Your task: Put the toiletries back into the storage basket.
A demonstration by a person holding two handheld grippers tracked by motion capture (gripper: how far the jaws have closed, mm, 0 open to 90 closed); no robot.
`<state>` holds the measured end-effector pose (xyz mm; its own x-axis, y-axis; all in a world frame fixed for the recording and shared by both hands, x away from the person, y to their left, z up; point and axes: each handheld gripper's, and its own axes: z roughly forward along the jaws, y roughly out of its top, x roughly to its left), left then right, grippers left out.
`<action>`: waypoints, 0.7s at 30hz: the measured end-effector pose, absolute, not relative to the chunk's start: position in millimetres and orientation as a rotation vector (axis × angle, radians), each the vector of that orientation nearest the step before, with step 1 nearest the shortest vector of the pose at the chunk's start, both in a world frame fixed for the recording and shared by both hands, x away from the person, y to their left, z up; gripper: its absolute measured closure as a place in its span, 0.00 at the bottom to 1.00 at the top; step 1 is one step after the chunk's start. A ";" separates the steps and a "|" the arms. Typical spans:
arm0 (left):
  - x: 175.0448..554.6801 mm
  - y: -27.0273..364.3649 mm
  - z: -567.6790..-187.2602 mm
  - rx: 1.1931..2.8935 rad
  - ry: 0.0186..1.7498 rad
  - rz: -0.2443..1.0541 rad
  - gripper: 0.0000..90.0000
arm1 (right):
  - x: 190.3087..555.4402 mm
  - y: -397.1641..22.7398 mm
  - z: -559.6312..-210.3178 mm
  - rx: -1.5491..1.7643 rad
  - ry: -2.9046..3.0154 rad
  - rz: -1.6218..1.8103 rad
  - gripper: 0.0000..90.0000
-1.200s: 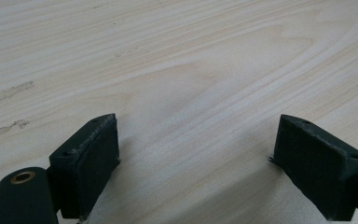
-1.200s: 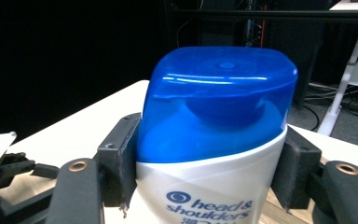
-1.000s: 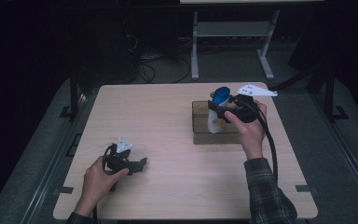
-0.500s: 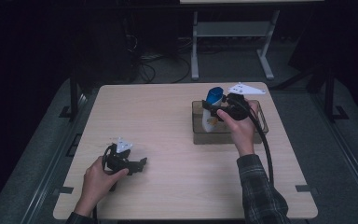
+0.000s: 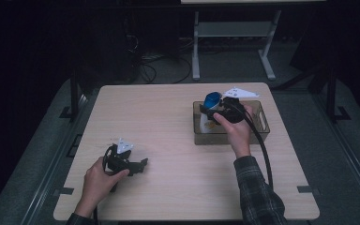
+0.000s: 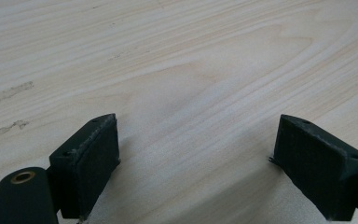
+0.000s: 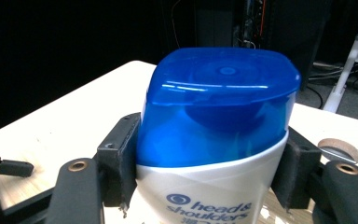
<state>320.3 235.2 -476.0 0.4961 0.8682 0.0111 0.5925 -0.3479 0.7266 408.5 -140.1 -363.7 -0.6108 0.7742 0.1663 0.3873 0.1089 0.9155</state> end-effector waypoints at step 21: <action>320.3 235.3 -475.9 2.074 1.193 0.526 0.14 | 413.3 -126.7 -383.2 1.148 2.140 1.421 0.39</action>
